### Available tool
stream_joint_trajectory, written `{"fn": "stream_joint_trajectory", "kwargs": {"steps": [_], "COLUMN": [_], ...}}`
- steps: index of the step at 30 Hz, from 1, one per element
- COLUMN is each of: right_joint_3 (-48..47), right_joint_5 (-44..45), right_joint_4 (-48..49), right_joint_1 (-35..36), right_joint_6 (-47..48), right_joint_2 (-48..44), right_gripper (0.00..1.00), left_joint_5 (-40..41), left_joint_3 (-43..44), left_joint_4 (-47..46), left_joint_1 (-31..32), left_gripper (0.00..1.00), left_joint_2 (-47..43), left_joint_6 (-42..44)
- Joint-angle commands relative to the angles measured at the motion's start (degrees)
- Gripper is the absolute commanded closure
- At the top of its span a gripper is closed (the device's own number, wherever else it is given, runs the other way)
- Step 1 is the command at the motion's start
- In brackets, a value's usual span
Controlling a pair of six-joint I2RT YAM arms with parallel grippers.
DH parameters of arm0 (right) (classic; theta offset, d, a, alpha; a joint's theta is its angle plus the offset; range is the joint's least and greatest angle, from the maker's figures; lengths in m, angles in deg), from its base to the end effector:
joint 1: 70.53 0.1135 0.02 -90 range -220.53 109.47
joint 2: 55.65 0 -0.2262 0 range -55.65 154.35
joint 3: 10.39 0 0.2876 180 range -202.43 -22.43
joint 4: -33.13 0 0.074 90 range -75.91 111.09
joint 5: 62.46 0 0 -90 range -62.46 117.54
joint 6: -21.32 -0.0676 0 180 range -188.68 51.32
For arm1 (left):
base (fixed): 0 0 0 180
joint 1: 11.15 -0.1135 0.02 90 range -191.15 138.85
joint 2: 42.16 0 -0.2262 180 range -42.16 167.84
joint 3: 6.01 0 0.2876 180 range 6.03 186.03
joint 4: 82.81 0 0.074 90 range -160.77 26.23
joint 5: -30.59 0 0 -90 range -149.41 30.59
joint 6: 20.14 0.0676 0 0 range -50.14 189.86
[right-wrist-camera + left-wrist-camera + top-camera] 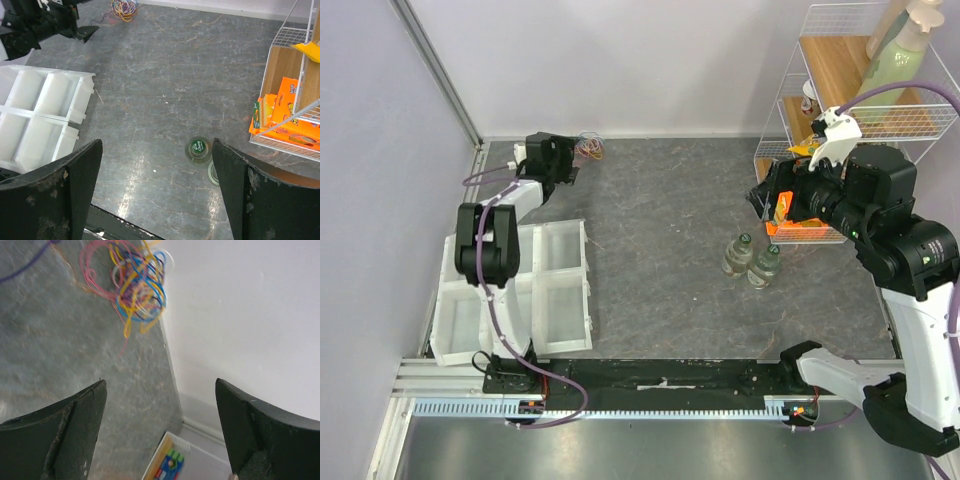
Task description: Untangle the cables
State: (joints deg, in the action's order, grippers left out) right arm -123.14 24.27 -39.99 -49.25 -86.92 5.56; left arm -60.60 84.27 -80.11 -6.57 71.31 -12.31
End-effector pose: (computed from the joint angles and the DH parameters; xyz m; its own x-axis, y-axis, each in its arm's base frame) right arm 0.2050 0.0840 0.4849 -0.4544 0.1584 -0.8766 -0.2838 0.9071 0.3110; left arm 0.5001 -0.0415 0.1459 -0.1568 -0.9811 -0.1136 -0.4178 0.1701 -0.8925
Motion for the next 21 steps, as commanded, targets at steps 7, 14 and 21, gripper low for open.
{"fn": "stream_joint_trajectory", "kwargs": {"steps": [7, 14, 21], "right_joint_3": [3.7, 3.4, 1.9], "right_joint_5": [6.9, 9.3, 7.5], "right_joint_4": [5.0, 6.6, 4.8], "right_joint_1": [0.1, 0.2, 0.1], "right_joint_6": [-2.7, -3.6, -1.1], "right_joint_2": [-1.9, 1.3, 5.5], "right_gripper": [0.02, 0.02, 0.02], "left_joint_5": [4.8, 7.6, 1.9], "left_joint_3": [19.1, 40.2, 40.9], "left_joint_4": [-6.8, 3.6, 3.1], "left_joint_1": [-1.0, -0.5, -0.4], "left_gripper": [0.04, 0.28, 0.88], "left_joint_2": [21.5, 33.3, 32.1], "left_joint_6": [-5.4, -0.1, 5.7]}}
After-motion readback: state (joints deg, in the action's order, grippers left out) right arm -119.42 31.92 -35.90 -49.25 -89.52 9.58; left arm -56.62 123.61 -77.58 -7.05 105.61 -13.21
